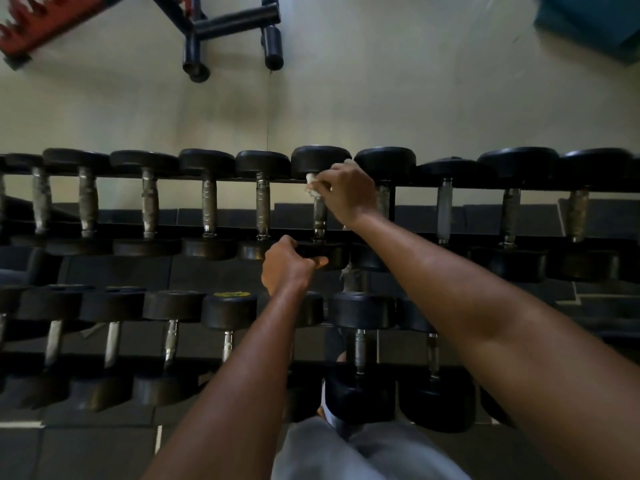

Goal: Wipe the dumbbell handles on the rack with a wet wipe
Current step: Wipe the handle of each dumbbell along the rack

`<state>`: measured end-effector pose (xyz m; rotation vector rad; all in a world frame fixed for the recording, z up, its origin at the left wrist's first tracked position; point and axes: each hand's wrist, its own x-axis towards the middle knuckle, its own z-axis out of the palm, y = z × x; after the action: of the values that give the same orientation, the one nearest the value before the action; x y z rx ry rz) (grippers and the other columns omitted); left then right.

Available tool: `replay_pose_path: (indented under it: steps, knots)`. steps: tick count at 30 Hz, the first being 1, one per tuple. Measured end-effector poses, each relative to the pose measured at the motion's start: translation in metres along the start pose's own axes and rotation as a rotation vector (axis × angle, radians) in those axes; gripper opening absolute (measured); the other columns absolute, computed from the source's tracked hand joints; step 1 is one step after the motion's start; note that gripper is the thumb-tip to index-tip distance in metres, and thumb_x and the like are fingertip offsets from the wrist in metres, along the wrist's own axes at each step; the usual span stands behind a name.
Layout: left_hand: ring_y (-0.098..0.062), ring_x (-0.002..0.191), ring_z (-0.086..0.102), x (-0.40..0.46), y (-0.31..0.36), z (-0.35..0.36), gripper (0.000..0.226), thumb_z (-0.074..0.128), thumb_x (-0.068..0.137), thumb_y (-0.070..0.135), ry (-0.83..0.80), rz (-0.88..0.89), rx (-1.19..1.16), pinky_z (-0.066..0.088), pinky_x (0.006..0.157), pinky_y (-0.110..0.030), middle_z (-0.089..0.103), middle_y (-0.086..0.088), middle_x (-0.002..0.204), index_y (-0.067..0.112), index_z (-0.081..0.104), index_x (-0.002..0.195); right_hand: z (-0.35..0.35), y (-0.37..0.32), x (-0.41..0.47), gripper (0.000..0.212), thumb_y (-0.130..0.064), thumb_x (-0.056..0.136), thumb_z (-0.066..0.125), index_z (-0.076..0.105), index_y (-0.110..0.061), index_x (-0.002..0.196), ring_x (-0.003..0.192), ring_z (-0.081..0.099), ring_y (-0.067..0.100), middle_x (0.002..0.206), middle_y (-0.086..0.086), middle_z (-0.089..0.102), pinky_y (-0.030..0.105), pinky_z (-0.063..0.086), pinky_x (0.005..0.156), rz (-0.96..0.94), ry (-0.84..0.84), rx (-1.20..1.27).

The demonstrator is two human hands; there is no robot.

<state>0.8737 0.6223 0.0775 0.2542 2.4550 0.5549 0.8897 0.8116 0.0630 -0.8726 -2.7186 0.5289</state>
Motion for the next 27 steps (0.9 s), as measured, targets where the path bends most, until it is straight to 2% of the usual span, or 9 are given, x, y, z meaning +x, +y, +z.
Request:
replay_pose_path:
  steps: [3,7,12,15,18,21,24,27]
  knots:
    - [-0.015,0.095,0.069,0.002,-0.002,0.003,0.06,0.098,0.072,0.05,0.002,-0.01,-0.015,0.054,0.069,-0.033,0.074,0.005,0.107,0.026,0.067,0.118,0.008,-0.001,0.004,0.035,-0.038,0.105,0.064,0.076,-0.016,0.081,0.063,0.063,0.019,0.073,0.0,0.067,0.036,0.055,0.059,-0.132,0.042,-0.115]
    - [-0.016,0.096,0.071,0.005,-0.005,0.004,0.064,0.099,0.068,0.052,0.017,-0.015,-0.034,0.062,0.077,-0.039,0.074,0.006,0.107,0.028,0.066,0.117,0.009,0.008,0.01,0.041,-0.045,0.109,0.056,0.073,-0.02,0.081,0.054,0.064,0.019,0.066,-0.001,0.067,0.03,0.05,0.054,-0.212,-0.006,-0.223]
    - [-0.015,0.094,0.071,0.006,-0.01,0.007,0.063,0.099,0.066,0.055,0.023,-0.011,-0.061,0.064,0.078,-0.041,0.073,0.009,0.104,0.03,0.066,0.113,0.009,0.014,0.01,0.039,-0.054,0.11,0.048,0.077,-0.028,0.108,0.063,0.069,0.022,0.073,0.0,0.071,0.028,0.04,0.061,-0.194,-0.093,-0.248]
    - [-0.014,0.093,0.069,0.005,-0.011,0.006,0.062,0.098,0.067,0.054,0.017,-0.001,-0.072,0.061,0.075,-0.037,0.072,0.01,0.104,0.029,0.065,0.114,0.009,0.012,0.015,0.035,-0.051,0.111,0.047,0.075,-0.033,0.122,0.07,0.069,0.021,0.08,0.0,0.072,0.03,0.042,0.066,-0.202,-0.157,-0.207]
    - [-0.012,0.093,0.067,0.002,-0.012,0.007,0.062,0.097,0.07,0.054,0.027,0.009,-0.095,0.054,0.069,-0.032,0.071,0.011,0.107,0.029,0.066,0.118,0.01,0.006,0.021,0.034,-0.051,0.11,0.048,0.076,-0.036,0.12,0.073,0.068,0.022,0.083,0.0,0.073,0.032,0.044,0.066,-0.191,-0.221,-0.215]
    - [-0.011,0.094,0.066,-0.001,-0.013,0.007,0.06,0.096,0.072,0.053,0.022,0.014,-0.114,0.053,0.069,-0.032,0.069,0.012,0.106,0.028,0.066,0.118,0.011,-0.002,0.024,0.034,-0.052,0.108,0.051,0.079,-0.033,0.116,0.073,0.063,0.019,0.086,-0.002,0.072,0.033,0.043,0.065,-0.157,-0.308,-0.251]
    - [-0.011,0.091,0.065,0.0,-0.014,0.005,0.058,0.097,0.071,0.053,0.001,0.003,-0.128,0.049,0.066,-0.03,0.068,0.012,0.103,0.029,0.065,0.114,0.008,-0.004,0.021,0.029,-0.048,0.105,0.058,0.077,-0.034,0.122,0.076,0.063,0.012,0.089,-0.008,0.071,0.031,0.043,0.064,-0.169,-0.485,-0.263]
    - [-0.011,0.09,0.066,-0.001,-0.012,0.002,0.056,0.097,0.071,0.053,-0.004,-0.001,-0.129,0.048,0.064,-0.029,0.069,0.012,0.103,0.031,0.065,0.111,0.009,-0.008,0.003,0.028,-0.053,0.105,0.056,0.073,-0.036,0.119,0.077,0.063,0.01,0.087,-0.01,0.067,0.032,0.053,0.069,-0.225,-0.641,-0.303]
